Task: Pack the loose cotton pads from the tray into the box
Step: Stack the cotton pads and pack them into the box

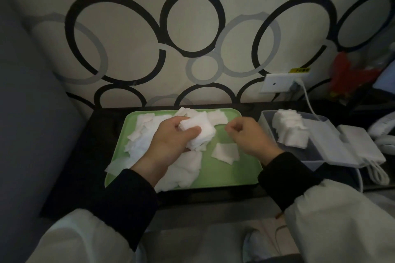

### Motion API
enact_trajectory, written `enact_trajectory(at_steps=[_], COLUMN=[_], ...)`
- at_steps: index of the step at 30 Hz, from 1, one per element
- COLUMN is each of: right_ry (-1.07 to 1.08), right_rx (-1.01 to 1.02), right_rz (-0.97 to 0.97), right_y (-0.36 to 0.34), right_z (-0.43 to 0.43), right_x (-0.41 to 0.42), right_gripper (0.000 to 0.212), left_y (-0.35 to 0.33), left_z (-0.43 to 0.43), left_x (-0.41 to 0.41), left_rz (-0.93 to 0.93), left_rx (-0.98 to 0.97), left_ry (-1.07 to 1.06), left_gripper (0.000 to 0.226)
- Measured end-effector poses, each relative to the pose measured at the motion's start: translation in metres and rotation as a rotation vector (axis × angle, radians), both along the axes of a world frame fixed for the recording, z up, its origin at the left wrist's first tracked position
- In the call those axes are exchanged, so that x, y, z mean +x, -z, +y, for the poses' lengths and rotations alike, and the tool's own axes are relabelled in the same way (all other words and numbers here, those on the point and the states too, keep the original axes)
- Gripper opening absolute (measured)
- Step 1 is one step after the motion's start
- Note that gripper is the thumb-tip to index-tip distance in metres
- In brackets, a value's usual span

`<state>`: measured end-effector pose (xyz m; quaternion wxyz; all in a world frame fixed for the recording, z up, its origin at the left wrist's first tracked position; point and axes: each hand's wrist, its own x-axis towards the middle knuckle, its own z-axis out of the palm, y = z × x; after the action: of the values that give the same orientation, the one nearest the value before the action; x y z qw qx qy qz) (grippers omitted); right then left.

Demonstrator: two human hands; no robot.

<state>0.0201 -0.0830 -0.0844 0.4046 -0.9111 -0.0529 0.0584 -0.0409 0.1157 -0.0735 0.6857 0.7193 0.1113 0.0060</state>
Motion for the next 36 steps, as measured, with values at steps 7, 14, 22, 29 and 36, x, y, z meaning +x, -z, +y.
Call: enact_trajectory(at_steps=[7,14,22,29,36], right_ry=[-0.183,-0.272,-0.251,-0.201,-0.244], right_rx=[-0.407,-0.455,-0.239,0.424,0.748], right_rz=[0.108,0.095,0.113,0.224,0.29], right_y=[0.007,0.009,0.008,-0.012,-0.025], right_z=[-0.008,-0.008,-0.007,-0.009,-0.003], right_x=[-0.001,0.002,0.001,-0.006,-0.01], right_gripper=[0.057,0.03,0.009,0.038,0.039], left_y=[0.003,0.003,0.001,0.0,-0.002], left_z=[-0.005,-0.005,-0.005,0.001,0.001], left_x=[0.002,0.002,0.001,0.003,0.001], left_rz=[0.014,0.022,0.012,-0.03,-0.013], left_rx=[0.016,0.03,0.027,0.049,0.097], left_ry=[0.038,0.06,0.048,-0.113,-0.114], left_gripper=[0.031,0.025,0.019,0.026,0.029])
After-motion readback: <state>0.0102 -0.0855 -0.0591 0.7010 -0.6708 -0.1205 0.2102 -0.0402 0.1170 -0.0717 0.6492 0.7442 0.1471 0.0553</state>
